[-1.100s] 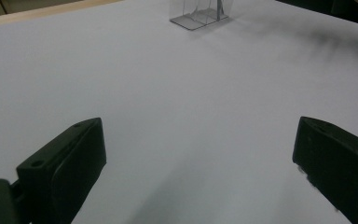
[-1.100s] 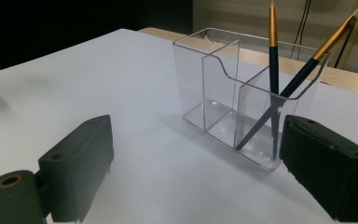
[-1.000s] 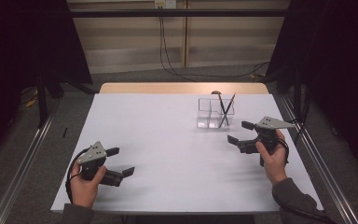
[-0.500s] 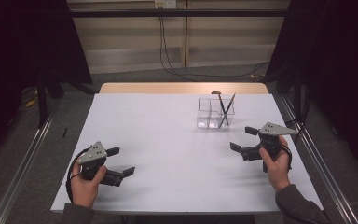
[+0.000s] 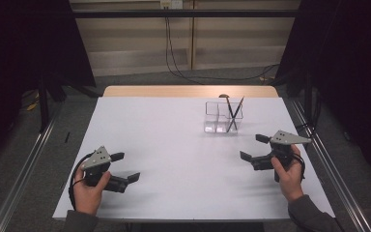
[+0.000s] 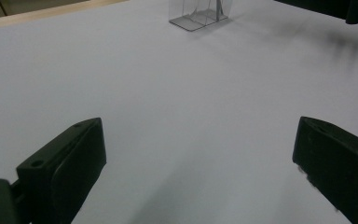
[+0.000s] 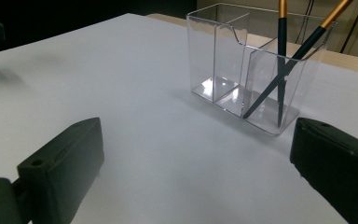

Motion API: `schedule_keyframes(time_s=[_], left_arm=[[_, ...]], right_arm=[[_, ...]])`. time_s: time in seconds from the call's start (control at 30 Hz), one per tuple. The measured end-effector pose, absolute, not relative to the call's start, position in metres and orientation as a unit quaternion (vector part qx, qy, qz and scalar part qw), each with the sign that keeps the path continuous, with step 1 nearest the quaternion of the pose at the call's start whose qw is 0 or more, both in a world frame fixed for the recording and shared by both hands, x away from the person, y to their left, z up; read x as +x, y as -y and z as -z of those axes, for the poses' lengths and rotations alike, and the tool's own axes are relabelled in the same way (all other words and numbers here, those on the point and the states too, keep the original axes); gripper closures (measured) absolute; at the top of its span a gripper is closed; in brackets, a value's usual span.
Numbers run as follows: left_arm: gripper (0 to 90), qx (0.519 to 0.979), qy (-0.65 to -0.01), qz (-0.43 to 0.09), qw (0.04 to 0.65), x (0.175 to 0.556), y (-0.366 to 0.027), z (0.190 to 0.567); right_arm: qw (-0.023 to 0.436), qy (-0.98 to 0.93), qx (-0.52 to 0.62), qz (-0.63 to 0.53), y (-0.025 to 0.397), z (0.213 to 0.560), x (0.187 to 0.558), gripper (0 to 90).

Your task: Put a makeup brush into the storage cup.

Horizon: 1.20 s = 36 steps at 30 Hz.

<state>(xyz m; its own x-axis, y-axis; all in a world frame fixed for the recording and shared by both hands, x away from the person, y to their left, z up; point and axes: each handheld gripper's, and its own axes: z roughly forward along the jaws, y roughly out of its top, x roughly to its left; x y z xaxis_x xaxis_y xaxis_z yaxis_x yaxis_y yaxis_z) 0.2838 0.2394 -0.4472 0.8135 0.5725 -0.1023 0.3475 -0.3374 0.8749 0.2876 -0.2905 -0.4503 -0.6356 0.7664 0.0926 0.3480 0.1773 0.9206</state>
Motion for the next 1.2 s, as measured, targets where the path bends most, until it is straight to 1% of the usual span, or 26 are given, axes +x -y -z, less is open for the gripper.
schedule_keyframes(time_s=[1.2], left_arm=[[2.3,0.808,-0.284,-0.11,0.504,0.287,-0.237,0.448]], right_arm=[[0.201,-0.753,0.369,-0.507,0.302,0.451,0.266,2.4]])
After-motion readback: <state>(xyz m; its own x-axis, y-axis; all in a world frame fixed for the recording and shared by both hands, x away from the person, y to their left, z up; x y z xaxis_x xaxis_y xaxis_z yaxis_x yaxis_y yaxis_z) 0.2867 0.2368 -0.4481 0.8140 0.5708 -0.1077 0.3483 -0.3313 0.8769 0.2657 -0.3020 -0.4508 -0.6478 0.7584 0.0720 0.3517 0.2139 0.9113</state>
